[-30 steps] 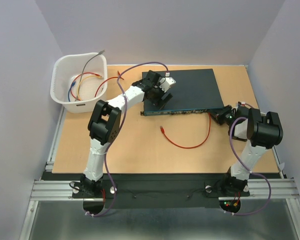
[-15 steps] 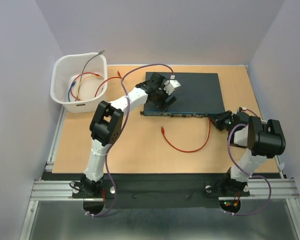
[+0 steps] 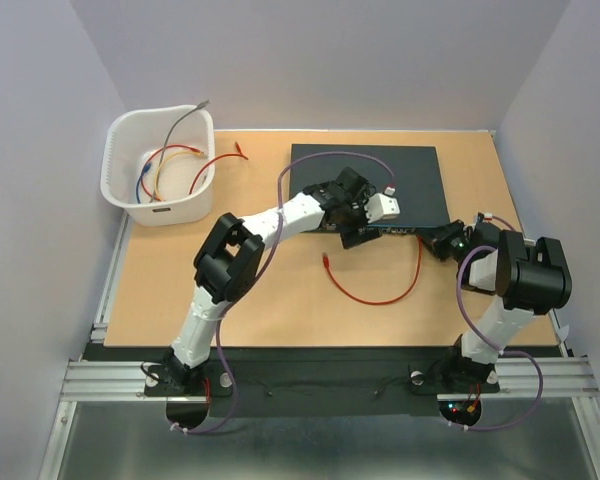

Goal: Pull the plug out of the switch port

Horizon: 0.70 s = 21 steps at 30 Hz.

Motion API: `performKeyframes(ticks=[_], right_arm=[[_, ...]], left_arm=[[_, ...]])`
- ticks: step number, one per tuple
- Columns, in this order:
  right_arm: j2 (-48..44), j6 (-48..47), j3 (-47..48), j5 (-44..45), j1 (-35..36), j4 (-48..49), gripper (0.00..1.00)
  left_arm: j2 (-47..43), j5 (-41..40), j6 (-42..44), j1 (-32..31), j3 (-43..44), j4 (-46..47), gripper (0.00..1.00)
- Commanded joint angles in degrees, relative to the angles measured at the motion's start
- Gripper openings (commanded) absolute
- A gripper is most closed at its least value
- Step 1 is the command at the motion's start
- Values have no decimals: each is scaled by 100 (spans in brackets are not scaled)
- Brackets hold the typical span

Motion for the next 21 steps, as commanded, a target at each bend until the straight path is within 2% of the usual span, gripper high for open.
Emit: performKeyframes(ticks=[1,6,13,16,18,21], right_arm=[[-270,-198,131,24,-13,63,0],[-411,-321,43,41,4,-218,0],[-147,-330,272,-205,-5,-218,0],[-278,-444,184,-240,-5,-218,0],[-349,-418,62,-301,-5,-218,0],[-384,-286,-114,-635,-5,-218,0]], left_arm=[[110,-326,170,126,436,63,99],[462,-722,-33,-180,928,658,99],[1130,-581,-112,-340,1272,784,99],[1358,-1027,-426,-331,1324,1090,98],[1507,-1353,-629,-331,1473,1240,94],[1859,-1740,-1095,-278,2140,1259,79]])
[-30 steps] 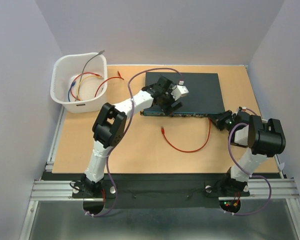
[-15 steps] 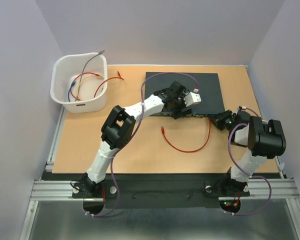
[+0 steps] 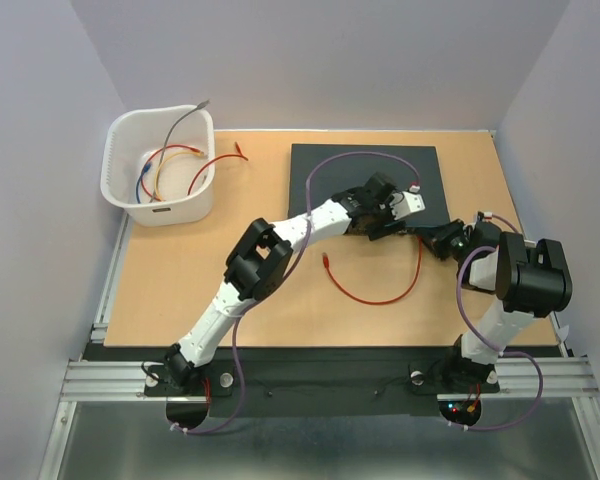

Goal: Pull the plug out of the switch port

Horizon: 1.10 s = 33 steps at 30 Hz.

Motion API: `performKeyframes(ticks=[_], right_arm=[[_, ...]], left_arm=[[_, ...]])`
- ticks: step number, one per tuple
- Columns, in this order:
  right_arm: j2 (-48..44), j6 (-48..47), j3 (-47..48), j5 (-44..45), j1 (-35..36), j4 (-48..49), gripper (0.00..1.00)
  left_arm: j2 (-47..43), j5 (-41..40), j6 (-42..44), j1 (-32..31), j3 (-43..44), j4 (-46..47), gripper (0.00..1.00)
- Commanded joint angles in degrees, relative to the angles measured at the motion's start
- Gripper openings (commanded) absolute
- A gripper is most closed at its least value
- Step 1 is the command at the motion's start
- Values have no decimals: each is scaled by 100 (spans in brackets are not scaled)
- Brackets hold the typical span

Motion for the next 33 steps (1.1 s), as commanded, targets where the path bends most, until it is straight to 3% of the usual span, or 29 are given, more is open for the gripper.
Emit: performKeyframes(ticks=[1,11,17,20,21,26,28,29,30,33], right_arm=[[-245,0,-209,-511,-35,116,1],[-411,70,-455,-1416,-123,143,1],[-193,10,-315,-1356,-729,309,1],[-201,193,-271,-1276,-730,633,26],[-253,194,-271,-1232,-730,644,39],[-315,413,-253,-899,-730,687,58],[-332,510,-314,-758,-730,731,58],[-333,563,-341,-679,-730,749,55],[-315,659,-358,-556,-730,793,46],[-140,905,-437,-459,-730,1126,39]], left_arm=[[587,-719,-879,146,828,382,77],[817,-359,-1434,304,1110,356,75],[747,88,-1329,366,1137,128,75],[685,352,-1197,366,1093,-13,75],[685,397,-1162,366,1093,-48,75],[711,502,-1065,357,1101,-110,76],[711,538,-1074,357,1101,-110,76],[711,547,-1082,348,1101,-101,76],[711,547,-1091,357,1101,-101,76],[729,573,-1109,348,1128,-84,76]])
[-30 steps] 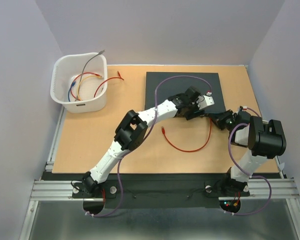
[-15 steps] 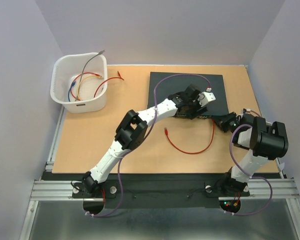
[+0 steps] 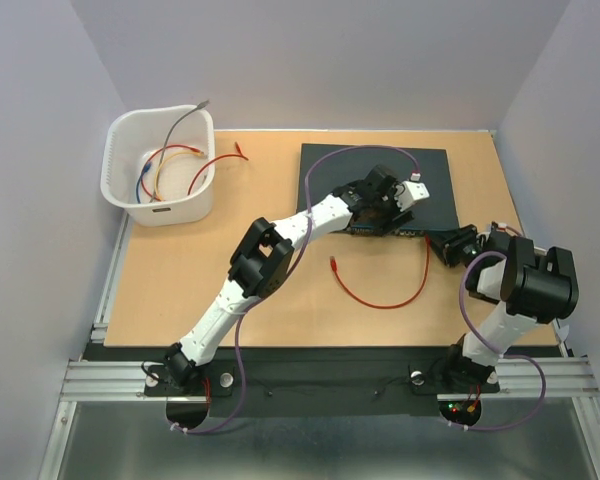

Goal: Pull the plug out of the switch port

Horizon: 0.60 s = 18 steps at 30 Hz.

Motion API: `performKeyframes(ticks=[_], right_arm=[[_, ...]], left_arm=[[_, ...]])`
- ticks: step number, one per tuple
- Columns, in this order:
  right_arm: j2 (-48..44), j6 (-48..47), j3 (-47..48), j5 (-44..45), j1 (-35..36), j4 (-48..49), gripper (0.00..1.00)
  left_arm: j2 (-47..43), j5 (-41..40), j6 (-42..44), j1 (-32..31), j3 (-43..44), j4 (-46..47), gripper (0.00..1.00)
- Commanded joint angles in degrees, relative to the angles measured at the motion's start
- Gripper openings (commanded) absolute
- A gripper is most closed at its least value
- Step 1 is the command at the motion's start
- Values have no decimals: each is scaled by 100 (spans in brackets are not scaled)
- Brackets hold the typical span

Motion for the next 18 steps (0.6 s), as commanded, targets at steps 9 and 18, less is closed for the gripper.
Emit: performKeyframes(ticks=[9,18], right_arm=[[896,1123,-345,314,-52,2329,42],[1521,1590,-450,727,-52,3463,36]], left_arm=[[252,-255,-173,278,138,283,76],[217,-211,-165,243,138,222,76]])
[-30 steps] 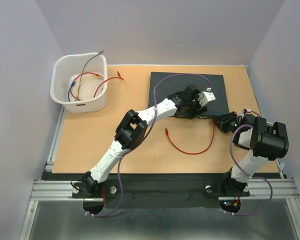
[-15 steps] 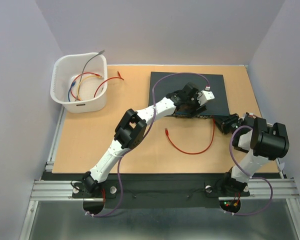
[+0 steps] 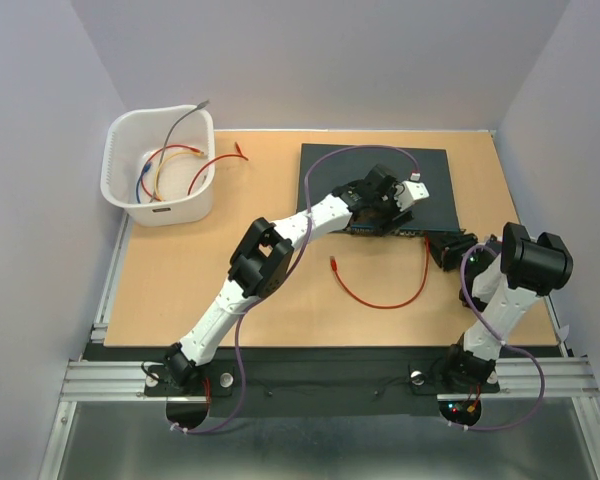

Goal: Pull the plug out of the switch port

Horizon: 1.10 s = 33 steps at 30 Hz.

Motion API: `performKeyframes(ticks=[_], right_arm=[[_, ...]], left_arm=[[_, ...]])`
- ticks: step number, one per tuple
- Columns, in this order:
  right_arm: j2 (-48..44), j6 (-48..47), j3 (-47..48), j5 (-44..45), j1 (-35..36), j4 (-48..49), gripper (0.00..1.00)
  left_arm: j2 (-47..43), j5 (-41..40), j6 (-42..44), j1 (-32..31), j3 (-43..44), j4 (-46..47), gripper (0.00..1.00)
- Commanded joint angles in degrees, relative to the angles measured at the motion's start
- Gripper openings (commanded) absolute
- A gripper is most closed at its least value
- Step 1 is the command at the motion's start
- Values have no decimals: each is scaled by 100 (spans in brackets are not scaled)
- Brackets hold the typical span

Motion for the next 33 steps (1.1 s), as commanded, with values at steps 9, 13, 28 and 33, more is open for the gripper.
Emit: performKeyframes(ticks=[9,13,28,33], right_arm=[[546,367,46,298,-21,1986,36],[459,376,125,246,-21,2083,37],[177,402,231,439,-21,2013,50],[159,393,328,439,-21,1837,38]], left_arm=[[224,-249,-145,221,155,182,76],[215,-266,-127,221,146,174,76],[145,-240,-92,221,76,174,76],[145,-249,-83,221,67,174,76]])
